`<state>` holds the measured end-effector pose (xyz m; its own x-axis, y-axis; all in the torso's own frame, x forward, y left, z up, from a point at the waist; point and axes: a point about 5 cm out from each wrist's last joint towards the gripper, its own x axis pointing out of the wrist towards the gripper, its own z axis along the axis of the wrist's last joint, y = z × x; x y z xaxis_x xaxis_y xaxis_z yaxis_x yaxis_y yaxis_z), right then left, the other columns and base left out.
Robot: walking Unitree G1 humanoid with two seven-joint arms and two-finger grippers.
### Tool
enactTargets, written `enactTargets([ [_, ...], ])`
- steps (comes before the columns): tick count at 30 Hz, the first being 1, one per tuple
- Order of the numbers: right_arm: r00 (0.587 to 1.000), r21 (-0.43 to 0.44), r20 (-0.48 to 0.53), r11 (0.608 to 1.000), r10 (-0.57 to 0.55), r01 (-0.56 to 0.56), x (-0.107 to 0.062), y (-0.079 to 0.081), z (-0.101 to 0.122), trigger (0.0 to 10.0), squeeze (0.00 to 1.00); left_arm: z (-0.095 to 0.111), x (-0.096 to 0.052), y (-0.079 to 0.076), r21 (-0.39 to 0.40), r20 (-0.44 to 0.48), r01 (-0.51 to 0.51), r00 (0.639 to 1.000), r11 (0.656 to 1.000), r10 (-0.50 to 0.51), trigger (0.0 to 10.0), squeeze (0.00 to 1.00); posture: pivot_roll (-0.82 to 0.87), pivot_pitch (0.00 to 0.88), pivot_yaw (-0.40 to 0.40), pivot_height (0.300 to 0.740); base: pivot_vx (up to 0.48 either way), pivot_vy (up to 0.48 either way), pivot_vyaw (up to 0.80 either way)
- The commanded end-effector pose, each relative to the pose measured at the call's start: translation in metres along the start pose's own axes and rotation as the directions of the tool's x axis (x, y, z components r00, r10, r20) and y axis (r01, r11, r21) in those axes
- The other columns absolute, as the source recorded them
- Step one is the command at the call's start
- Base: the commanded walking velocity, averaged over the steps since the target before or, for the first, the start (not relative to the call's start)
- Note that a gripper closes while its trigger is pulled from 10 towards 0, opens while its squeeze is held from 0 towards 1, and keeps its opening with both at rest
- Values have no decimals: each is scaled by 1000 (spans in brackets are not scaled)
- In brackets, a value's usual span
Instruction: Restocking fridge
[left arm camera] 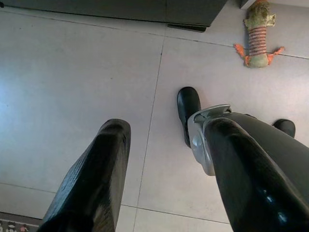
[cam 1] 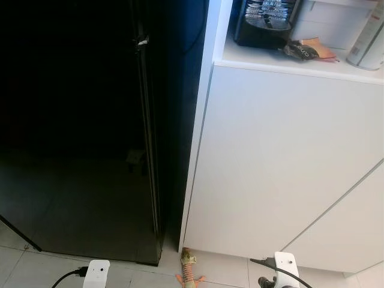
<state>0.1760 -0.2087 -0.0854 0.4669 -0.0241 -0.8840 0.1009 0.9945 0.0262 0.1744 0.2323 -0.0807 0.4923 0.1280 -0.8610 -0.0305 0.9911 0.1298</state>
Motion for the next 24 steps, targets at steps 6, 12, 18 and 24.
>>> enactTargets([
  [6,1000,-7,11,1000,-9,9,0,-3,6,10000,0,0,0,-1,2,-10,2,1000,1000,-2,10000,0,-56,0,-89,740,0,0,0],
  [12,1000,30,22,999,-14,13,0,-3,5,10000,0,0,0,-1,7,-12,4,1000,1000,-4,10000,0,-56,0,-89,740,0,0,0],
  [18,1000,26,22,1000,-11,11,0,-2,5,10000,0,-2,0,-1,-8,-23,2,1000,1000,-2,10000,0,-56,0,-89,740,0,0,0],
  [24,1000,13,14,1000,-10,10,0,-3,6,10000,0,-2,0,-1,-4,-36,0,999,1000,0,10000,0,-55,0,-89,740,0,0,0],
])
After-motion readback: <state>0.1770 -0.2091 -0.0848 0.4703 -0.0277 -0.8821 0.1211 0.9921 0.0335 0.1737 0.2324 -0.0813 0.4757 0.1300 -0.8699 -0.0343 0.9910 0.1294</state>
